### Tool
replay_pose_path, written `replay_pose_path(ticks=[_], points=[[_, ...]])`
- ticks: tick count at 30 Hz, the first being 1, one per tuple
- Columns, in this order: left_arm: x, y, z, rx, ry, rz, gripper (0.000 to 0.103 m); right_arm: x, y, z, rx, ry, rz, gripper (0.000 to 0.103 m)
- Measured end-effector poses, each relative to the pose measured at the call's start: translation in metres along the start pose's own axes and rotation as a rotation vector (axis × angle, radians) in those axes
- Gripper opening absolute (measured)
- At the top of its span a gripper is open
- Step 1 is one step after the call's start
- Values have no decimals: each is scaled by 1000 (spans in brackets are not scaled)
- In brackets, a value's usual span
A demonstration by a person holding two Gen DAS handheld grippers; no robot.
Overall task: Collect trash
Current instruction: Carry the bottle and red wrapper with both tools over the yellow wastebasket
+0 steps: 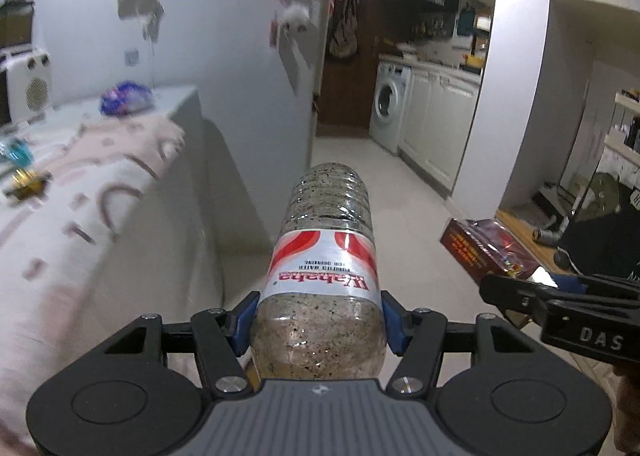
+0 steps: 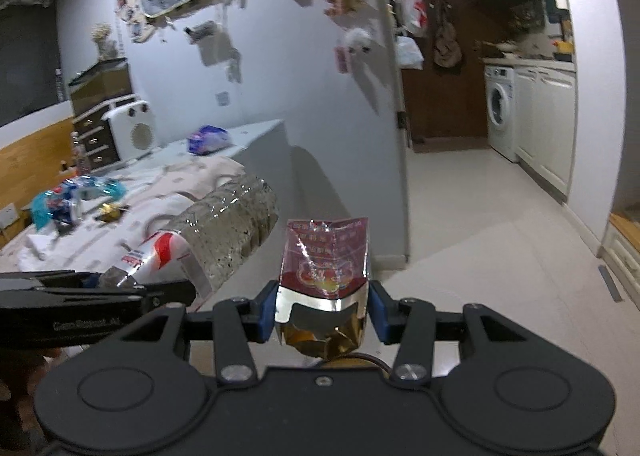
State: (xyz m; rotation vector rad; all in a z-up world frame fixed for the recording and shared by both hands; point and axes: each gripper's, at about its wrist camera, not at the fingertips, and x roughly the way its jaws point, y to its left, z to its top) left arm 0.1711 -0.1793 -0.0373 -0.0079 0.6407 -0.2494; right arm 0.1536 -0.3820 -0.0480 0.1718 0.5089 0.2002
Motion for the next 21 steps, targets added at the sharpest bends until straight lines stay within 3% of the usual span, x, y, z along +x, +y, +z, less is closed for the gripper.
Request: replay_pose_path(ticks=[9,21], points=[[108,-1,-26,-56,200,-32,61,50,-49,-38,75,105,-43,47],[258,32,-66,-110,497,21,62,152,-86,-92,173,279,-47,47]])
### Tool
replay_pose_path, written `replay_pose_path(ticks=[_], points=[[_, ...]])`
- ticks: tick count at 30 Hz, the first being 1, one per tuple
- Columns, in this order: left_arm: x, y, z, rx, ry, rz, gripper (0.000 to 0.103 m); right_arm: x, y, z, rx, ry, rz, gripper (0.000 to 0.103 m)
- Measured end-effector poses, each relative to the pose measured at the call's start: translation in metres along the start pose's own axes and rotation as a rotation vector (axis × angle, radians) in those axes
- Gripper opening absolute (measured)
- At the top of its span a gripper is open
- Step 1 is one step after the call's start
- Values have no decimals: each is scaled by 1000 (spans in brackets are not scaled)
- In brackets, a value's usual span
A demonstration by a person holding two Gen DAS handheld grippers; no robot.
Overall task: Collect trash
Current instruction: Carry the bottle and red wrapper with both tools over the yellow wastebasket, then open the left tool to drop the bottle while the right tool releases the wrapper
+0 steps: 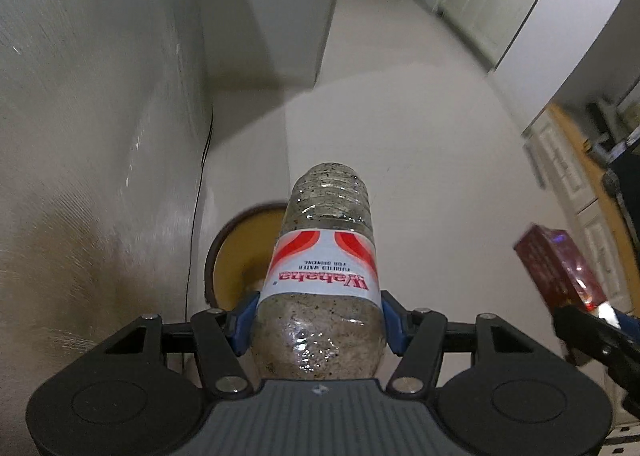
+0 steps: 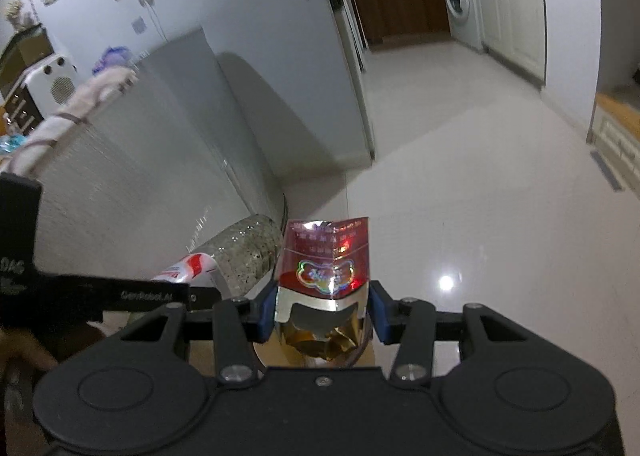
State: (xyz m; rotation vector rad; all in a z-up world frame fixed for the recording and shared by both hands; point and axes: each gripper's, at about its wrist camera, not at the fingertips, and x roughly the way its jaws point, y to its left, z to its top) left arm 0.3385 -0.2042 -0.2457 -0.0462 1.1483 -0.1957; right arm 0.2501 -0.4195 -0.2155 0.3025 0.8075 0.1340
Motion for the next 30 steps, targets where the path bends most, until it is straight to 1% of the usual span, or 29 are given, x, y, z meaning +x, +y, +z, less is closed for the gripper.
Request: replay_pose_path(ticks=[4,7,12,15,18,20,23,24,25,27,28,30], points=[[44,17,4,-5,86,25,62,37,-5,-5,27,65,-1,47],[74,32,2,-18,155,29,62,63,-8,-9,50,109,-1,47],[115,51,0,-33,235,50,62,103,-6,-16,68,171,-2,47],[135,59,-1,-42,283,39,62,124,-2,-21,64,205,-3,48],[149,65,4,-55,304,19,62,143,0,-25,68,230,-7,48],[157,67,10,-73,315,-16,62,154,2,-25,76,244,-12,48],[166,70,9,-90,332,-75,64,169,5,-23,88,256,-15,48],[170,70,8,-99,338,-80,65,174,6,-22,91,259,-18,48],[172,72,8,-106,344,-77,72,180,8,-20,93,262,-21,48],[176,73,7,-109,344,-59,79,187,10,-18,97,266,-22,48],[176,74,7,-108,345,-53,80,191,11,-16,97,268,-23,48],[177,77,8,-120,352,-59,86,198,13,-15,97,271,-25,48]])
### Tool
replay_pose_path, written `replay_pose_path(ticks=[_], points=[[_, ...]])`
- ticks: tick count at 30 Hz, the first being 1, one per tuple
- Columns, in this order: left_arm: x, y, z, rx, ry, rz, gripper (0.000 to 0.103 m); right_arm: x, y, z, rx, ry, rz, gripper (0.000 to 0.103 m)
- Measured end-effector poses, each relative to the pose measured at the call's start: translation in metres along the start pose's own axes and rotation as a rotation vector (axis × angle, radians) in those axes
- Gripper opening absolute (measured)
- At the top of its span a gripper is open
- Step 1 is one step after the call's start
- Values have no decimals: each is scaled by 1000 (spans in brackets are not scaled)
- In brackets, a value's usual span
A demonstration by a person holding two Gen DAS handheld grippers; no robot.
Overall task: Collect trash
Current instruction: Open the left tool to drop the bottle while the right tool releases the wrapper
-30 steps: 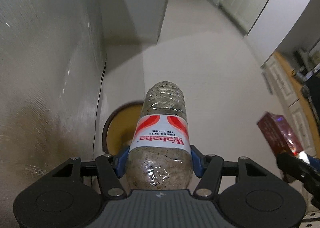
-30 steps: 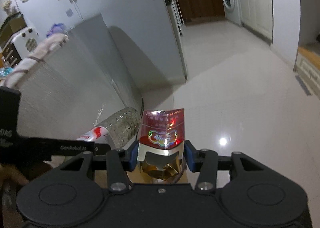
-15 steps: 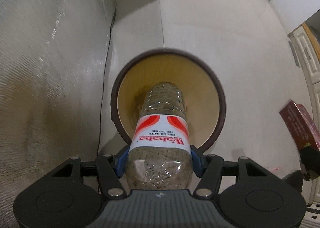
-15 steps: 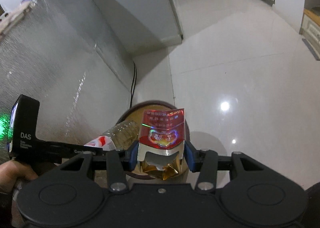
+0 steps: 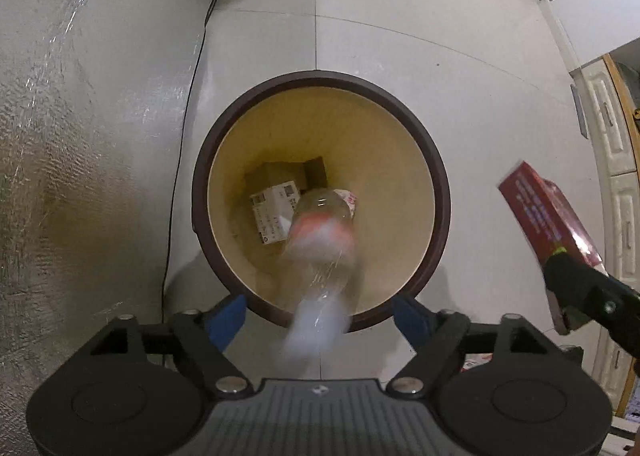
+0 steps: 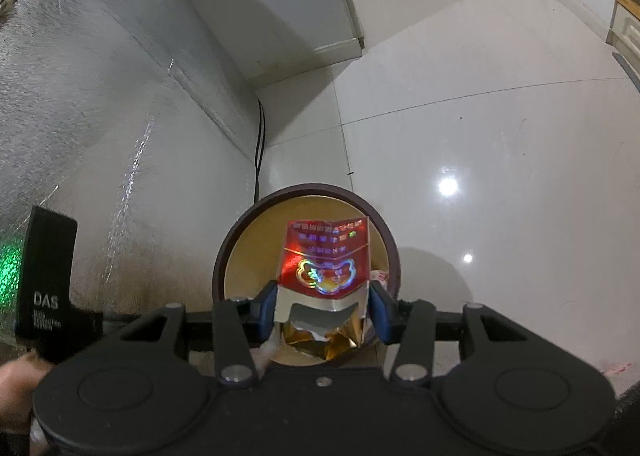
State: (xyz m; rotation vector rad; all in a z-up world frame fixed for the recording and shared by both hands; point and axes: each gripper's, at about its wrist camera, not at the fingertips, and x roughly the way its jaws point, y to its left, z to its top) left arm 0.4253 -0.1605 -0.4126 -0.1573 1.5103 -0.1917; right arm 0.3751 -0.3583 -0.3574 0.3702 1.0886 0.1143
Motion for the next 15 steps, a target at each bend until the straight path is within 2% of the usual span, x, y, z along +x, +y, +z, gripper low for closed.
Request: replay_pose_path(ticks=[2,11,15], points=[[-1,2,0,-8,-5,-8,86,1,1,2,1,5,0,48],[-18,8,-7,-14,-45,97,86,19,7,5,2,33,3,50],[-20,20,-11,-36,-37,130,86,27,10,6,15,37,58,55]])
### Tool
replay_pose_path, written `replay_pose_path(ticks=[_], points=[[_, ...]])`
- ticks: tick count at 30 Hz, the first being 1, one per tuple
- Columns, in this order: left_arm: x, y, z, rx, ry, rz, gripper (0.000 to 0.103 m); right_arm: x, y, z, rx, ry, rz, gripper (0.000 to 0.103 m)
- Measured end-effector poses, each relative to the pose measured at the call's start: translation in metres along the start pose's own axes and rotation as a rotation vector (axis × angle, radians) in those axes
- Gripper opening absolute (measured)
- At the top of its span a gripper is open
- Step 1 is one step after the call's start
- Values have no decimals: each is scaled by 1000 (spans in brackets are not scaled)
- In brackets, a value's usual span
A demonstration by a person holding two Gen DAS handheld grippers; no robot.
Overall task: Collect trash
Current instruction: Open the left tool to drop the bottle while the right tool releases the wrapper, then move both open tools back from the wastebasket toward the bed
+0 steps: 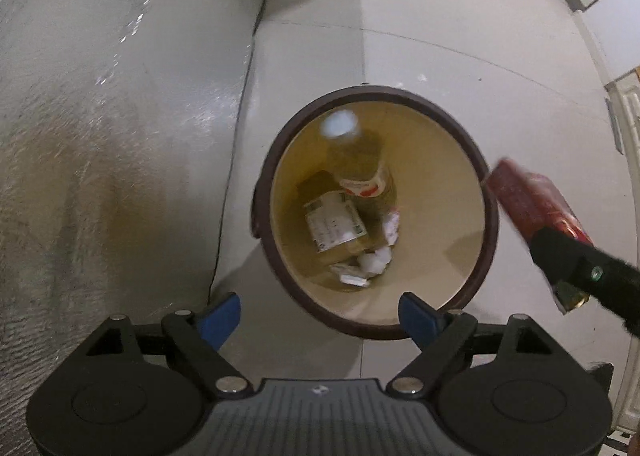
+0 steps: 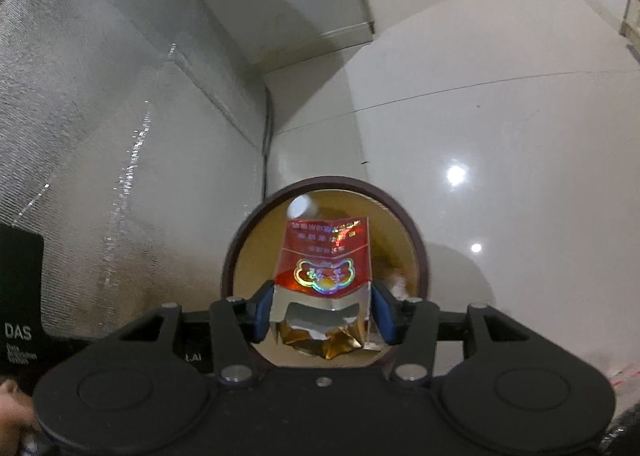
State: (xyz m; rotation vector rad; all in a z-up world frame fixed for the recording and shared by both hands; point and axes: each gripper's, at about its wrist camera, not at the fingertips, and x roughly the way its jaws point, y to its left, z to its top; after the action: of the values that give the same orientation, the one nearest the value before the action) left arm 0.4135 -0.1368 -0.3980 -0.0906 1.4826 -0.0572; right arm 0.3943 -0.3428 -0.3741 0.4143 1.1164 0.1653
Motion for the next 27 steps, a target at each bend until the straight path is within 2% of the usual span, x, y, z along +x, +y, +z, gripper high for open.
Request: replay_pose_path(ticks=[1,2,4,9,16,21,22,27], points=[[0,2,-1,-9,4,3,86,2,0,0,11,-3,18,60],[0,4,-1,-16,8,6,86,5,0,-1,24,-3,25,76],[0,6,-2,-23,15,15,88,7,0,-4,24,-4,1,89],[2,3,-1,-16,16,25,94,13,-1,-13,-30,36,-45,89],[-2,6,-8,-32,6,29,102,10,-5,-20,-71,70,-63,90],[-7,6,-11,-29,7,33,103,3,0,-22,-122,71,-76,97],[-8,6,-12,-24,6,38,103,1,0,-23,-126,72,-78,102],[-15,5,-18,-11,3,37,103,-6,-1,-26,-136,77,-98,103]])
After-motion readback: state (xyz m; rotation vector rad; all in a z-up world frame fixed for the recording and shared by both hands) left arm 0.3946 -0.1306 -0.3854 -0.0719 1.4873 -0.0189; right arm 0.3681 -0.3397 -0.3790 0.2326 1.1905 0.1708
